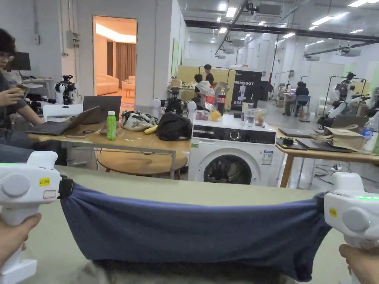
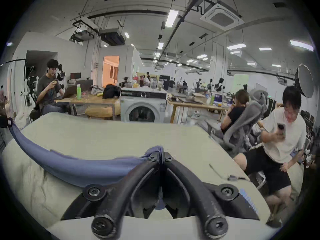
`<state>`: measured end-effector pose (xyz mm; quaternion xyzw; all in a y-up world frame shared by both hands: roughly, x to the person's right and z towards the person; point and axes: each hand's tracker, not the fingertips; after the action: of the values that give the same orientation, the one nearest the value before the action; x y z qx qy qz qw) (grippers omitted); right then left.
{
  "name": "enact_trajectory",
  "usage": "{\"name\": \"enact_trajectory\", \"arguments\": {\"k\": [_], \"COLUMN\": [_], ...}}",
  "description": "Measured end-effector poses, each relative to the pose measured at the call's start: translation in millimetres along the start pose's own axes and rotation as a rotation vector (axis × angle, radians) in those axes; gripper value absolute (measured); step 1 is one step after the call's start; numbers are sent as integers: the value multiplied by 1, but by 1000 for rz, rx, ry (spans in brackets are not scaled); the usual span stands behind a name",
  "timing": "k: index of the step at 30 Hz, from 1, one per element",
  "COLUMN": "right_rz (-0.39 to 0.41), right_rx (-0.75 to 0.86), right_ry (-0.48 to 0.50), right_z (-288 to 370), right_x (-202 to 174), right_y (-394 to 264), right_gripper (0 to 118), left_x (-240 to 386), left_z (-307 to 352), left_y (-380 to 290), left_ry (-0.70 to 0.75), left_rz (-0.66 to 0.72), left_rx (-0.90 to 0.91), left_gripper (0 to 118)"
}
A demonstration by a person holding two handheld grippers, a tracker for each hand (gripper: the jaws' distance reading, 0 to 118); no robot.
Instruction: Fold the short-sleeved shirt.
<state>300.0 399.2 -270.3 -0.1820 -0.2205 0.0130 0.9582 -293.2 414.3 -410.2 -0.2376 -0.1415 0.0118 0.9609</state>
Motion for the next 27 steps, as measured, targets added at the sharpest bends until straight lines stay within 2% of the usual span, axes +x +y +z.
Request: {"name": "enact_trajectory", "arguments": {"k": [10, 13, 15, 17, 22, 27], "right_rz": [65, 126, 115, 115, 182, 186], "right_rx": [-140, -170, -206, -245, -372, -487], "right_ry": [1, 3, -3, 7, -1, 7], "right_z": [46, 53, 54, 53, 43, 33], "right_x": [3, -2, -2, -1, -3, 0], "right_y": [-102, -126, -142, -156, -198, -229], "right_gripper": [0, 0, 0, 0, 0, 0], "left_x": [-2, 0, 2, 2, -1, -23], "left_z": [43, 47, 49, 45, 28, 4], "left_y": [-116, -143, -164, -182, -220, -240], "left_ry": [5, 38, 30, 31, 37, 28], "left_rz": [21, 14, 40, 49, 37, 87], "left_rx": [-99, -142, -189, -225, -336, -403], "left_gripper": [0, 0, 0, 0, 0, 0]}}
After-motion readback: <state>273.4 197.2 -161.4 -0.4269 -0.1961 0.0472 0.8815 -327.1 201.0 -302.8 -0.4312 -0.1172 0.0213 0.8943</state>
